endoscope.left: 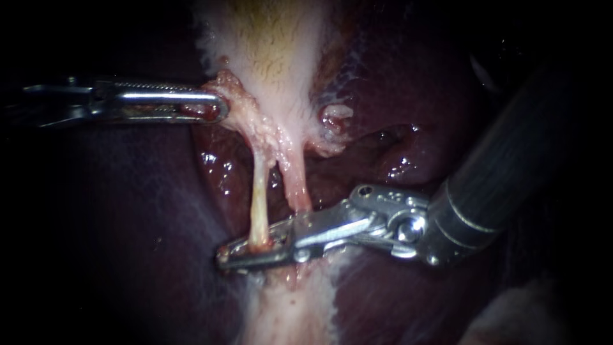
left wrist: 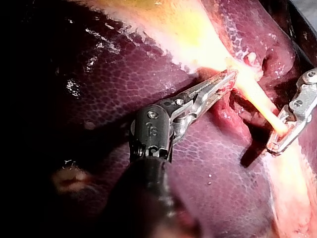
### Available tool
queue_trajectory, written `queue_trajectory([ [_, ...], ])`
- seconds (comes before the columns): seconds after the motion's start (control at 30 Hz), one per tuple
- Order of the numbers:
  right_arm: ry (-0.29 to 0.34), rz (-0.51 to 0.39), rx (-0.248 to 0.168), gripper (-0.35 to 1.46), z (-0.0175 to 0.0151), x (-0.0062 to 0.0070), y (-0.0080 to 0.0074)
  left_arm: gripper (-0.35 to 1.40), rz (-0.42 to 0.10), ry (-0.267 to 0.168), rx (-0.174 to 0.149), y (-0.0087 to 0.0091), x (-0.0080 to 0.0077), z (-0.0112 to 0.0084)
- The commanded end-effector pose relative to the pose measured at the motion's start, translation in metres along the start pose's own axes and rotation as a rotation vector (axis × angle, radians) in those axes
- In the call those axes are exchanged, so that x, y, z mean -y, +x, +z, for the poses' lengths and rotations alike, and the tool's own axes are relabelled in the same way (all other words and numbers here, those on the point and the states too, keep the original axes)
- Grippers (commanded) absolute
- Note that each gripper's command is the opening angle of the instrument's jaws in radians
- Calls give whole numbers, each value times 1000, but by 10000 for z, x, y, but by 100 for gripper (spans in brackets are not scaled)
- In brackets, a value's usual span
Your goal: Clipping first clip left tube
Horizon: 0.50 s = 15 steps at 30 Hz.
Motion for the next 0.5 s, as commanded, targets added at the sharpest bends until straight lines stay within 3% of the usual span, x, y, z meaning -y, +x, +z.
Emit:
queue_trajectory([
  [0.03,1,-2,0,-35,-1,1,0,-35,0,0,0,0,0,0],
  [0.5,-4,21,14,-35,-6,3,-3,-35,0,0,0,0,1,0],
])
